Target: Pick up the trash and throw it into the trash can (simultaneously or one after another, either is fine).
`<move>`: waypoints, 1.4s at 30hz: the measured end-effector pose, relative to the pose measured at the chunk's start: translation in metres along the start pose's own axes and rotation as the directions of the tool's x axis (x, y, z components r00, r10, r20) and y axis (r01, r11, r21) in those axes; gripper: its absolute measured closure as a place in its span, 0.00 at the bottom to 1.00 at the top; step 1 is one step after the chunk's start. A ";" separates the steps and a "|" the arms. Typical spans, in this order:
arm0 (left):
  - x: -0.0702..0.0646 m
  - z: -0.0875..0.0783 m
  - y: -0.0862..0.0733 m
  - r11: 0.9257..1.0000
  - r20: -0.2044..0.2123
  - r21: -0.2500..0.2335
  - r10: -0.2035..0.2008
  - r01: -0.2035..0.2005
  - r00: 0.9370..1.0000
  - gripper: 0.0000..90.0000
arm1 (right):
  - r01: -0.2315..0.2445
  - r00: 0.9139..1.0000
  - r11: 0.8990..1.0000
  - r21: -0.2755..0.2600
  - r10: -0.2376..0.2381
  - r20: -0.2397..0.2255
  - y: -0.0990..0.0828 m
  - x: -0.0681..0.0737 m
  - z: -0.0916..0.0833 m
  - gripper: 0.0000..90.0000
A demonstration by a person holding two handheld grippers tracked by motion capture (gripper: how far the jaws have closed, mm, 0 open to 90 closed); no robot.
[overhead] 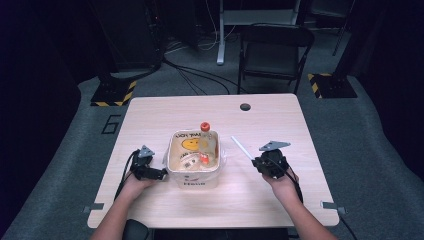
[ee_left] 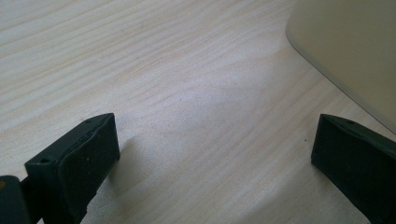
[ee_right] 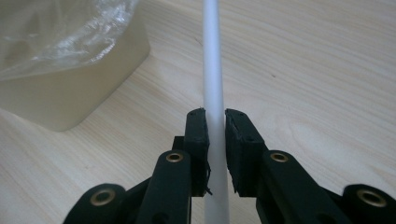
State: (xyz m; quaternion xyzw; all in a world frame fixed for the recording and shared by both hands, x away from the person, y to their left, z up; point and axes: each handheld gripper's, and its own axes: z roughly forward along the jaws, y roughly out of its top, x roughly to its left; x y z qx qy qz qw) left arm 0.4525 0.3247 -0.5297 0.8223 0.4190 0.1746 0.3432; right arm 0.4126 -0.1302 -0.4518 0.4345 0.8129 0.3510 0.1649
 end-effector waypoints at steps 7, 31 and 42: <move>0.000 0.000 0.000 1.000 0.000 0.000 0.000 0.000 1.000 0.01 | 0.032 0.999 0.999 -0.007 -0.032 -0.020 0.013 0.002 -0.012 0.88; 0.000 0.000 0.000 1.000 0.000 0.002 0.000 0.000 1.000 0.01 | 0.128 0.990 0.991 -0.023 -0.129 -0.057 0.035 0.013 -0.050 0.88; 0.000 0.000 0.000 1.000 -0.001 -0.001 -0.001 0.001 1.000 0.01 | 0.185 0.979 0.982 -0.045 -0.188 -0.077 0.036 0.025 -0.061 0.88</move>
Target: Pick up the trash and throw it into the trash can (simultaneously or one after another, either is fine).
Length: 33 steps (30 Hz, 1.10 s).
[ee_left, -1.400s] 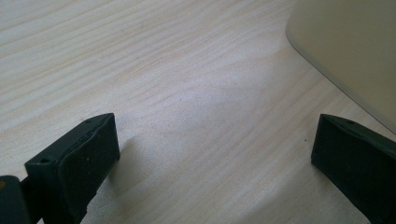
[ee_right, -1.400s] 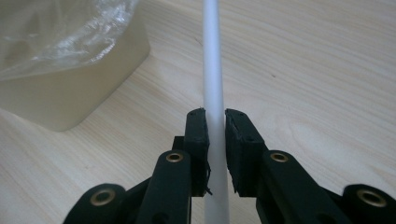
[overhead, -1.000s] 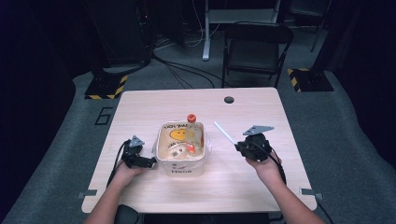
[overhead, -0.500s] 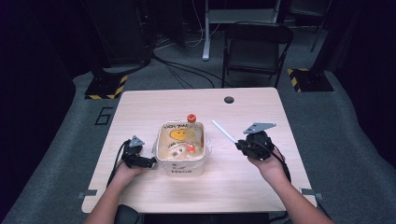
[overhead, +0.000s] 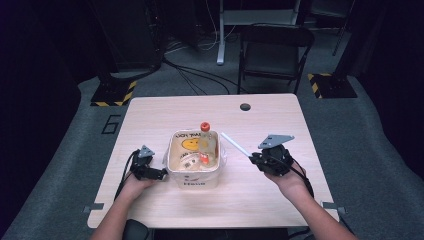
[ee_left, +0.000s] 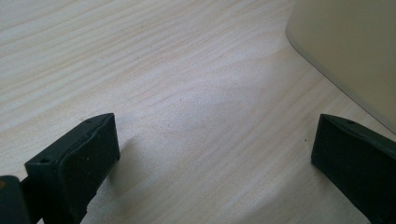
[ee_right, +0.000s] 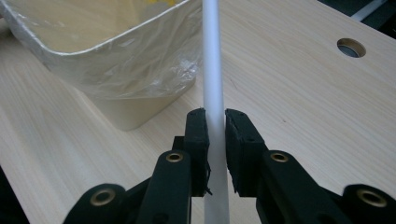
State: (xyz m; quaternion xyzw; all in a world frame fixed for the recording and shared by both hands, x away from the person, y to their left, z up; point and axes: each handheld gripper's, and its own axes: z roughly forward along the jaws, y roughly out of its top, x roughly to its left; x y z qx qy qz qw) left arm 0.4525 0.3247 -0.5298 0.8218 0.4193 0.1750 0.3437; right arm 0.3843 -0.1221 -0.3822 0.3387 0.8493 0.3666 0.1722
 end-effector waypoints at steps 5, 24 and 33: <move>0.000 0.000 0.000 1.000 0.000 0.000 -0.001 0.001 1.000 0.01 | 0.031 0.999 0.999 0.010 -0.031 -0.008 0.002 0.007 -0.002 0.88; 0.000 0.000 0.000 1.000 0.000 0.000 -0.002 0.002 1.000 0.01 | 0.100 0.993 0.995 0.007 -0.100 -0.062 0.006 0.027 -0.001 0.88; 0.000 0.000 0.000 1.000 0.000 0.000 0.000 0.000 1.000 0.01 | 0.104 0.991 0.995 -0.004 -0.104 -0.089 0.010 0.036 0.002 0.88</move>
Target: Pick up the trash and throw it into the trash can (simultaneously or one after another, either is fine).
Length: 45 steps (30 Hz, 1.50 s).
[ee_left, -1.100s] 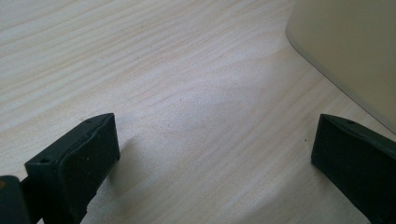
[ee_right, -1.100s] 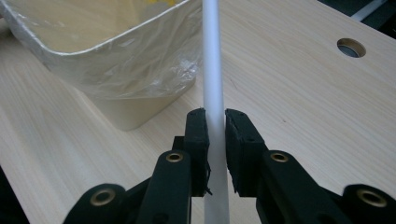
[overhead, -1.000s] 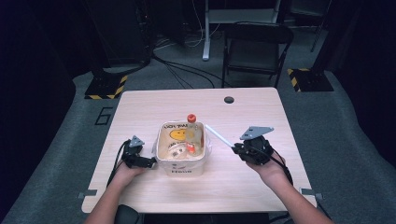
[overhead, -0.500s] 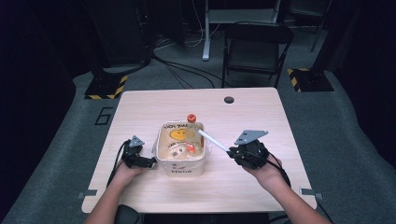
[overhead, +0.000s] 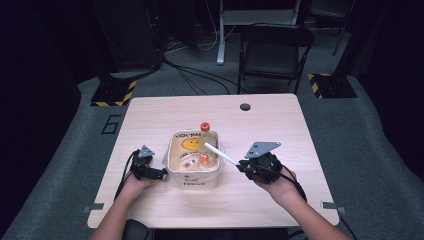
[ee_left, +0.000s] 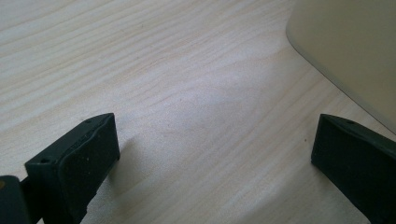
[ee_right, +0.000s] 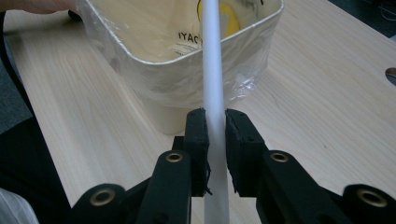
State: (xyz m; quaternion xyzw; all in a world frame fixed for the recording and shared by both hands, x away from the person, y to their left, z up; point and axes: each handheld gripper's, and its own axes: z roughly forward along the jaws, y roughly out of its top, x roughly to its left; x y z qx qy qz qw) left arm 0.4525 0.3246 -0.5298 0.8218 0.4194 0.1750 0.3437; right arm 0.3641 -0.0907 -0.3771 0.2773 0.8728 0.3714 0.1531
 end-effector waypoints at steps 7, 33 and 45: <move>0.000 0.000 0.000 1.000 0.000 0.001 0.001 -0.001 1.000 0.01 | 0.008 1.000 1.000 -0.008 -0.008 -0.020 0.006 0.005 0.006 0.88; 0.000 0.000 0.000 1.000 0.001 0.003 0.000 0.000 1.000 0.01 | 0.028 0.997 0.999 -0.032 -0.030 -0.075 0.033 0.018 0.025 0.88; 0.000 0.000 0.000 1.000 0.000 0.000 0.000 0.000 1.000 0.01 | 0.027 0.996 0.999 -0.032 -0.029 -0.079 0.043 0.020 0.035 0.88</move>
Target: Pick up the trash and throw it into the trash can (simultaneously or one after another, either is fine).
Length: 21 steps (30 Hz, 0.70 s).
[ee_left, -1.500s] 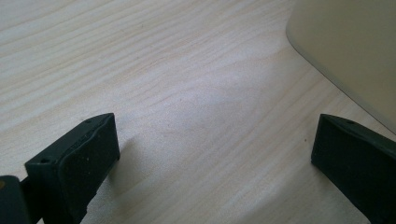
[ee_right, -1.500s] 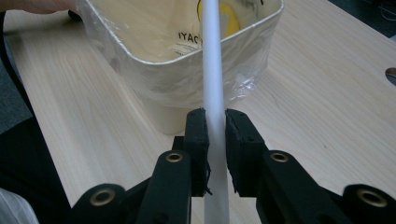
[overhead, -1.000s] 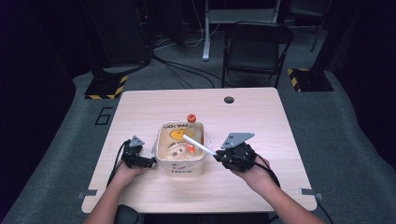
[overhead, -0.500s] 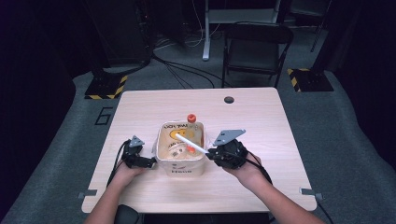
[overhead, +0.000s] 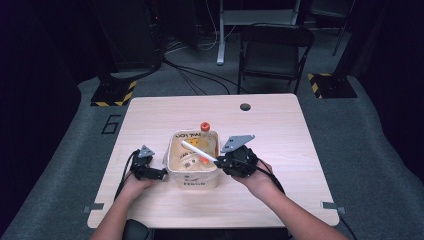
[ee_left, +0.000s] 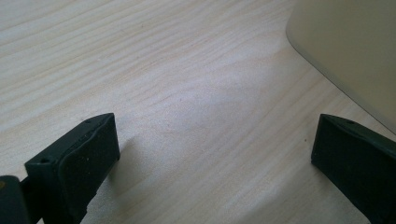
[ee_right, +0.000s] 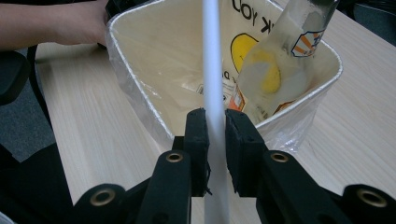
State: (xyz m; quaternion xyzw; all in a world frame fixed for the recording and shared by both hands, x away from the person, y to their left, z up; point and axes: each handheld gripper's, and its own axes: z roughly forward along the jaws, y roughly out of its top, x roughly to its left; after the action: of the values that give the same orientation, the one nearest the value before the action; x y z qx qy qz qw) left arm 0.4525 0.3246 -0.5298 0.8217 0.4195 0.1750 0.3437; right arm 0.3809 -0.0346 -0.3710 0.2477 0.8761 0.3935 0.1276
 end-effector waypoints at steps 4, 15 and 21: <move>0.000 0.000 0.000 1.000 0.000 -0.003 -0.005 0.005 1.000 0.01 | -0.003 1.000 1.000 -0.001 0.003 -0.002 0.002 0.000 0.003 0.88; 0.000 0.000 0.000 1.000 0.001 0.000 -0.002 0.002 1.000 0.01 | -0.007 1.000 1.000 0.007 0.007 -0.009 0.008 -0.002 0.015 0.88; 0.000 0.000 0.000 1.000 0.000 0.000 0.000 0.000 1.000 0.01 | -0.008 1.000 1.000 0.011 0.008 -0.007 0.009 -0.003 0.021 0.88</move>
State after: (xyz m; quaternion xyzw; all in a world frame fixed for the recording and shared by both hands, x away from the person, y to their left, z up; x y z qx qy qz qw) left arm 0.4525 0.3246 -0.5298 0.8217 0.4196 0.1749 0.3439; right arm 0.3953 -0.0181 -0.3778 0.2505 0.8776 0.3903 0.1216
